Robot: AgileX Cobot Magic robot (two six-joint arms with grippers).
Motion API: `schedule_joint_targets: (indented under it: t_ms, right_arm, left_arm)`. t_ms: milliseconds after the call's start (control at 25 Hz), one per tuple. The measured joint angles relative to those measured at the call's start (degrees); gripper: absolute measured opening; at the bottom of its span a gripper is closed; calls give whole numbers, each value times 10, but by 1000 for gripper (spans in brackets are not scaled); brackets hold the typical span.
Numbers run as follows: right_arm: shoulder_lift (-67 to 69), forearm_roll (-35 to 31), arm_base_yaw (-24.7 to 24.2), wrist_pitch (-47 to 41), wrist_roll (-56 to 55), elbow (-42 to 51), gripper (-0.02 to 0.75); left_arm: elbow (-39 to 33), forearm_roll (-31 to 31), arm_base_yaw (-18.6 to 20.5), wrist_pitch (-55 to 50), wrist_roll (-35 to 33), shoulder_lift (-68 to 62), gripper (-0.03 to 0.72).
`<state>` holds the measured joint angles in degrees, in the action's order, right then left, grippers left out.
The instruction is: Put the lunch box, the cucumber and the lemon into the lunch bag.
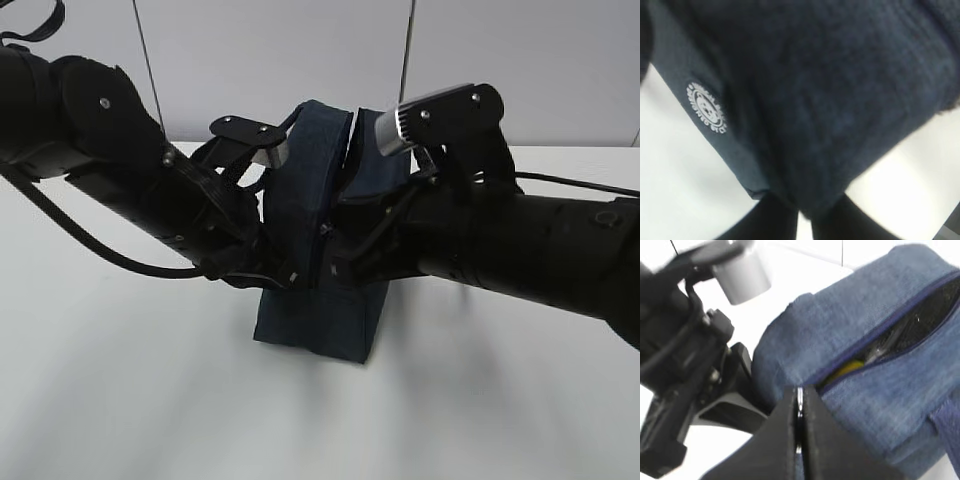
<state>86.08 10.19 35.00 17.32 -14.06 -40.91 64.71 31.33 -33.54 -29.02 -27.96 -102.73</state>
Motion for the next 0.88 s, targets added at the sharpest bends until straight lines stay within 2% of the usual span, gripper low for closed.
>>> schedule_joint_targets:
  t_ms: [320,600,880]
  right_arm:
    - [-20,0,0,-24,2,-12,0]
    - [-20,0,0,-37,46,-31,0]
    - [-9,0,-26,-46,60,-51,0]
  left_arm:
    - [-1,7,0,5,-2,-1,0]
    - [-1,17,0,6,-7,-1,0]
    - [-1,18,0,6,-14,5,0]
